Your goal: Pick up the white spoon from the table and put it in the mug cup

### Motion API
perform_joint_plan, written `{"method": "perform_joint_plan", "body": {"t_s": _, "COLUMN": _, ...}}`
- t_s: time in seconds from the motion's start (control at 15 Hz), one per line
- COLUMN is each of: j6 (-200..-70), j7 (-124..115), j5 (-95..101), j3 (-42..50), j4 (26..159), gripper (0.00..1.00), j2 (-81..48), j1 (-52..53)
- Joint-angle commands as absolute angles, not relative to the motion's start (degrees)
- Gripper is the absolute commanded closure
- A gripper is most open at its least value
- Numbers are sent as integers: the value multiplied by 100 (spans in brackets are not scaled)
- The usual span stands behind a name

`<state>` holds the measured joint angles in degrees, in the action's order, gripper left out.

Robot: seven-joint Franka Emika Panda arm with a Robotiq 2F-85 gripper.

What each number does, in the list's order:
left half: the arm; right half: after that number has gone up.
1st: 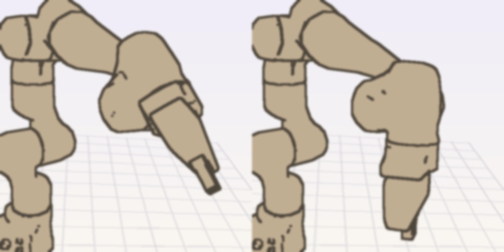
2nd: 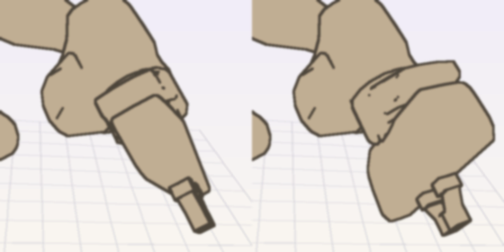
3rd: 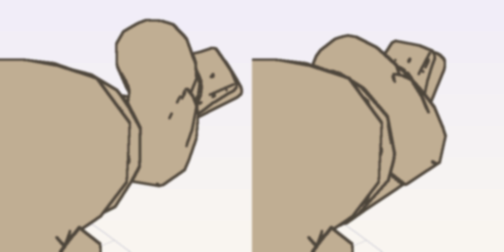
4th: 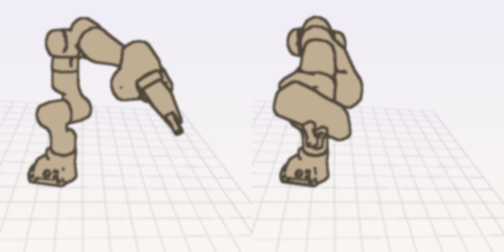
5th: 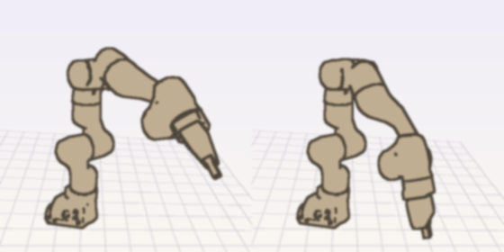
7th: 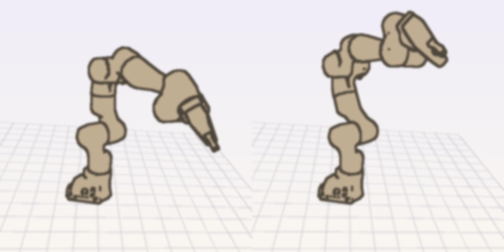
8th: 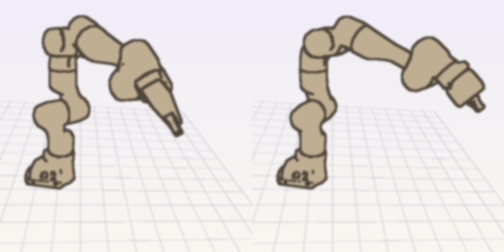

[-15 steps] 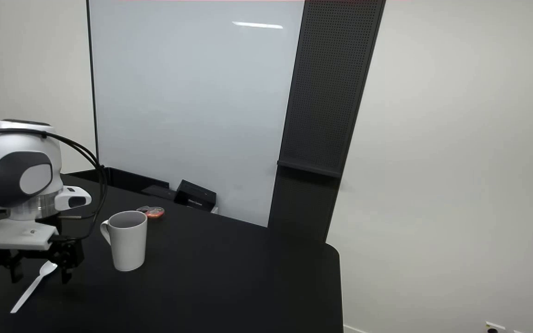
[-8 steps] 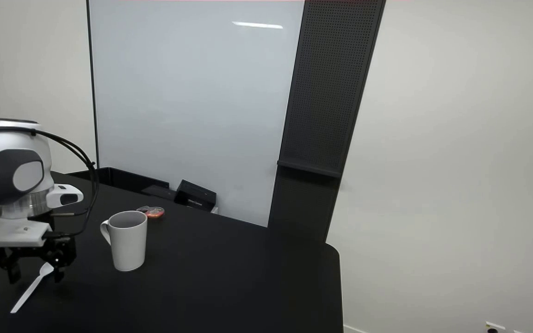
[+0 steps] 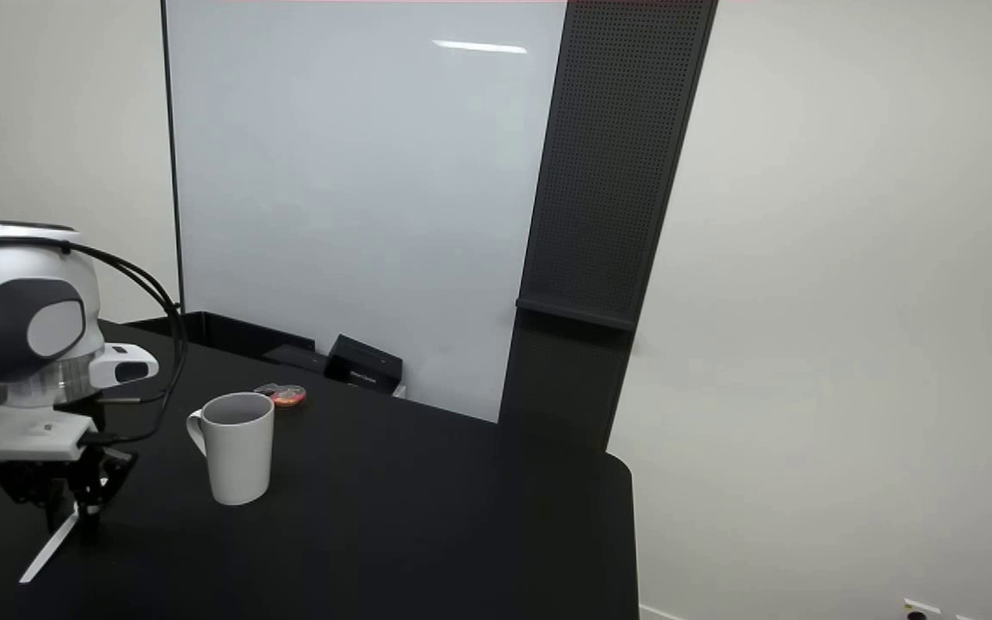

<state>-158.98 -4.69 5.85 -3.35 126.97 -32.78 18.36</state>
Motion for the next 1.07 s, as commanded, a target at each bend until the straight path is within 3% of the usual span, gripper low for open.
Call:
{"method": "perform_joint_plan", "body": {"t_s": 0.0, "j6": -15778, "j7": -727, "j5": 596, "j3": -297, "j4": 12584, "gripper": 99, "j2": -3345, "j1": 1876}}
{"method": "perform_joint_plan", "body": {"t_s": 0.47, "j6": -15434, "j7": -644, "j5": 479, "j3": -417, "j4": 12468, "gripper": 97, "j2": -3129, "j1": 1731}}
{"method": "perform_joint_plan", "body": {"t_s": 1.0, "j6": -14874, "j7": -1131, "j5": 916, "j3": -249, "j4": 11900, "gripper": 97, "j2": -2783, "j1": 2241}}
